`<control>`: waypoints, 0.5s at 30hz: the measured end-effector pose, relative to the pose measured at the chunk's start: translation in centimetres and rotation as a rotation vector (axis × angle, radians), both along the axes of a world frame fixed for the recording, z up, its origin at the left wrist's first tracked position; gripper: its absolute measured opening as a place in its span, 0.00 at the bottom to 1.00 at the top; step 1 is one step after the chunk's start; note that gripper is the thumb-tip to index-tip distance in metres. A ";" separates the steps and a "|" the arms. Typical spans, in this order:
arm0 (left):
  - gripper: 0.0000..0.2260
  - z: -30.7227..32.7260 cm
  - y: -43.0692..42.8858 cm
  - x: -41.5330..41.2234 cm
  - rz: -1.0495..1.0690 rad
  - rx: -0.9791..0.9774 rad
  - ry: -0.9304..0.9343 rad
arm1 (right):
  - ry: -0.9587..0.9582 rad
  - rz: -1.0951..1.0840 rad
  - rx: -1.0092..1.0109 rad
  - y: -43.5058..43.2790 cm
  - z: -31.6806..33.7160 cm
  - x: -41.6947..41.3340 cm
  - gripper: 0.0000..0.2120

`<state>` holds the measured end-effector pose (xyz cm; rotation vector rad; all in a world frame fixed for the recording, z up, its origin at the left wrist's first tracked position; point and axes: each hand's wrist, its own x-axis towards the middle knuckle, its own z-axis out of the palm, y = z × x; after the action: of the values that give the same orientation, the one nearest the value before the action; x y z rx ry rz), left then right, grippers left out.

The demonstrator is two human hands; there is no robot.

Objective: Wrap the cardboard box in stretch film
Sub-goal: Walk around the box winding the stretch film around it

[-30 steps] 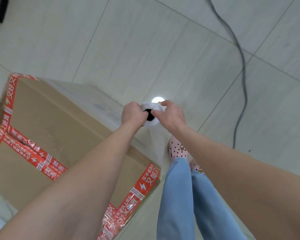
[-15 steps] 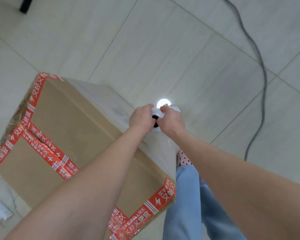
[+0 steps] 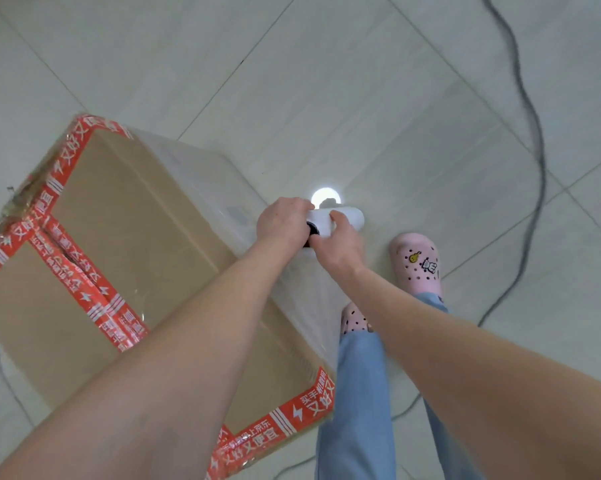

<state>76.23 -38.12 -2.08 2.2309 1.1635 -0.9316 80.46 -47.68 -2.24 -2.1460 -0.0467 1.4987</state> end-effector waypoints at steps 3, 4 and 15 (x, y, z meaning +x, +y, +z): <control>0.04 0.1 1.2 -0.1 0.087 0.019 0.022 | -0.010 0.080 0.031 1.3 0.2 1.0 0.26; 0.02 0.1 1.6 -0.3 0.153 0.023 0.020 | -0.004 0.100 0.046 1.9 0.4 1.4 0.25; 0.09 0.4 3.4 -0.9 1.046 -0.042 -0.049 | -0.019 0.164 0.129 6.8 -0.1 3.1 0.29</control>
<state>75.30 -34.72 -1.72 1.2534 1.9251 -0.4286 83.59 -40.89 -2.30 -2.0948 -0.3251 1.5214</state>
